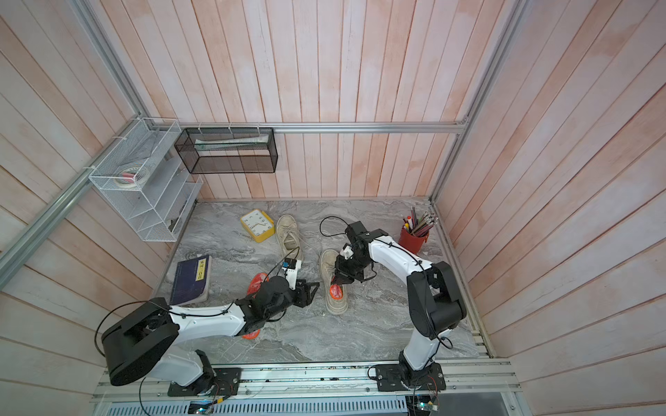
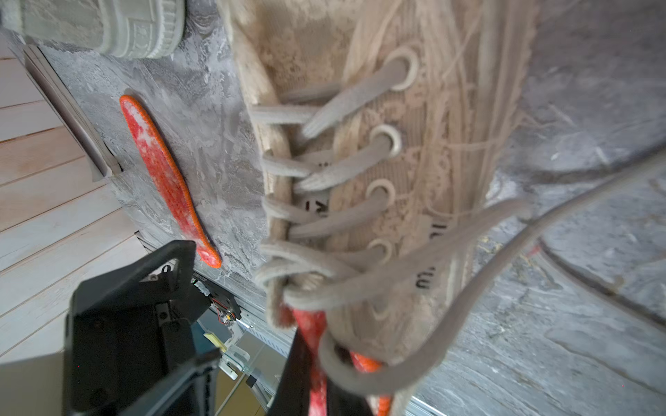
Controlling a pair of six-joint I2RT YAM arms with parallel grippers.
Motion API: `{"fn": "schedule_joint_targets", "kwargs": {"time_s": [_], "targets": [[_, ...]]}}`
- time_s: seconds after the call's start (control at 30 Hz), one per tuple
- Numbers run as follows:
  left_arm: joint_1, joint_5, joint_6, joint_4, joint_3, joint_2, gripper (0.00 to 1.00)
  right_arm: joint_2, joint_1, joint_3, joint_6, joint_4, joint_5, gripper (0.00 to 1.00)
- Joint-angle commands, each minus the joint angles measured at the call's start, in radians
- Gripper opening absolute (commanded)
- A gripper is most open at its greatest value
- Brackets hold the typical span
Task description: Remove the insole from the shoe
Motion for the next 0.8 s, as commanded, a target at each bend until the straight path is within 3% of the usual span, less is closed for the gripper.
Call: {"fn": "schedule_joint_targets", "kwargs": {"time_s": [0.0, 0.23, 0.37, 0.57, 0.77], "targets": [[0.011, 0.23, -0.083, -0.125, 0.067, 0.03, 0.62, -0.001, 0.004, 0.023, -0.024, 0.029, 0.009, 0.0], [0.023, 0.338, -0.128, -0.134, 0.15, 0.123, 0.62, -0.01, 0.008, 0.006, -0.009, 0.046, 0.003, 0.0], [0.037, 0.333, -0.157, -0.151, 0.177, 0.164, 0.65, -0.016, 0.009, -0.009, -0.006, 0.055, -0.004, 0.0], [0.046, 0.323, -0.169, -0.18, 0.213, 0.205, 0.61, -0.025, 0.009, -0.009, -0.008, 0.055, -0.013, 0.0], [0.073, 0.32, -0.222, -0.105, 0.174, 0.183, 0.6, -0.032, 0.009, -0.014, -0.032, 0.029, 0.016, 0.0]]}}
